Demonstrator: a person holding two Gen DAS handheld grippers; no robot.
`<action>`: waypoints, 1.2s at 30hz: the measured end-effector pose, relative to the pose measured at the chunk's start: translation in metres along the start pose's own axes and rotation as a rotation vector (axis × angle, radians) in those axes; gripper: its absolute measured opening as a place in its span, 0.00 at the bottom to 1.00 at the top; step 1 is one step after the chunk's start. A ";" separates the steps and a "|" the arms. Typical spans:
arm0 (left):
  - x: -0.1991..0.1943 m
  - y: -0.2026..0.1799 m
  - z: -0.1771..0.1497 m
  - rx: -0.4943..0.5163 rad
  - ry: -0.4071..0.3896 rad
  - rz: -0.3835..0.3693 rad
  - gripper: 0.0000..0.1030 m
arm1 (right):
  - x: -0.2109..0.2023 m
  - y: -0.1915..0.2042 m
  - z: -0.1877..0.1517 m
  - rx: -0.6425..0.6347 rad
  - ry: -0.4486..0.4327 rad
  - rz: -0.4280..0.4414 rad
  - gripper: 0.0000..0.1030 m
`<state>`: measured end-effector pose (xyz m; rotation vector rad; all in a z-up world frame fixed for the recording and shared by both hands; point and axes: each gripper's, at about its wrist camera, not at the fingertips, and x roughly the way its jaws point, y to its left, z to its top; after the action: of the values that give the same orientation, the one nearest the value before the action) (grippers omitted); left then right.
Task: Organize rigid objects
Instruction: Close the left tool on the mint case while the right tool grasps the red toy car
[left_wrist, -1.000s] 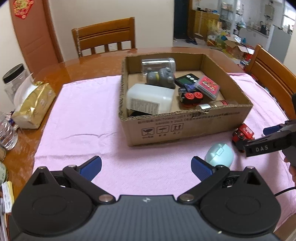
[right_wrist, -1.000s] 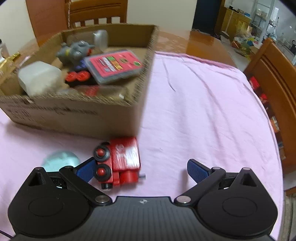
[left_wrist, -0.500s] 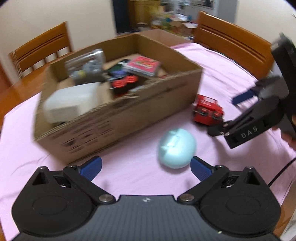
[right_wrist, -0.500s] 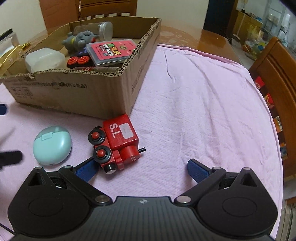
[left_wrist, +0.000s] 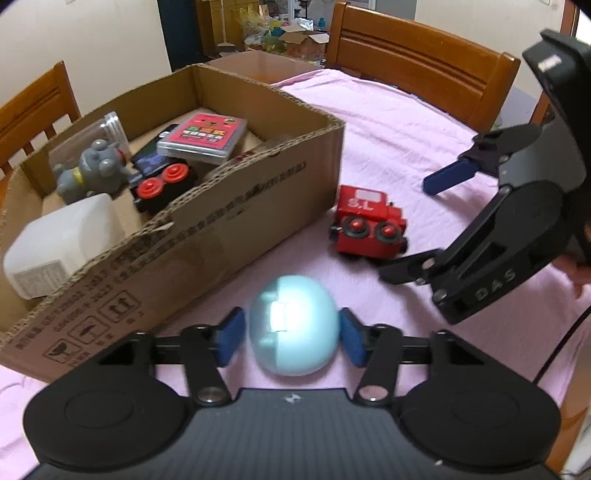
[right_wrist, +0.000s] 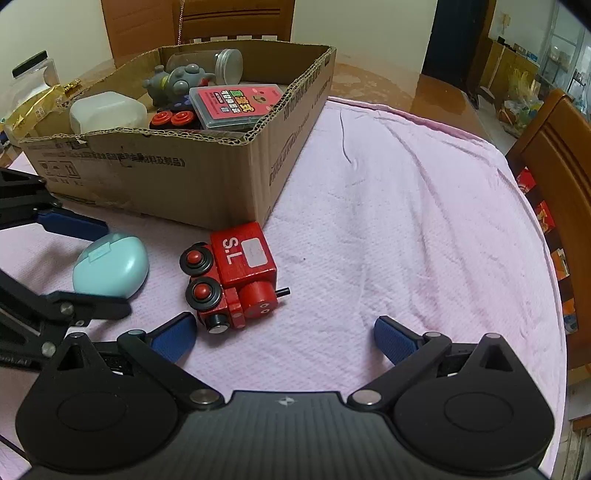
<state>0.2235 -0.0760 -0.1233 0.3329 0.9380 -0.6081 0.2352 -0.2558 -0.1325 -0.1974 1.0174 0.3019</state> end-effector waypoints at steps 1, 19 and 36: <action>0.000 -0.001 0.000 -0.007 0.000 0.007 0.50 | -0.001 0.000 -0.001 -0.002 -0.001 0.002 1.00; -0.041 0.056 -0.055 -0.414 0.027 0.250 0.50 | 0.006 0.016 0.011 -0.128 0.018 0.084 1.00; -0.042 0.056 -0.057 -0.423 0.011 0.257 0.51 | 0.010 0.067 0.026 -0.209 0.066 0.133 1.00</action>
<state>0.2025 0.0121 -0.1196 0.0739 0.9894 -0.1643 0.2380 -0.1830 -0.1291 -0.3316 1.0662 0.5261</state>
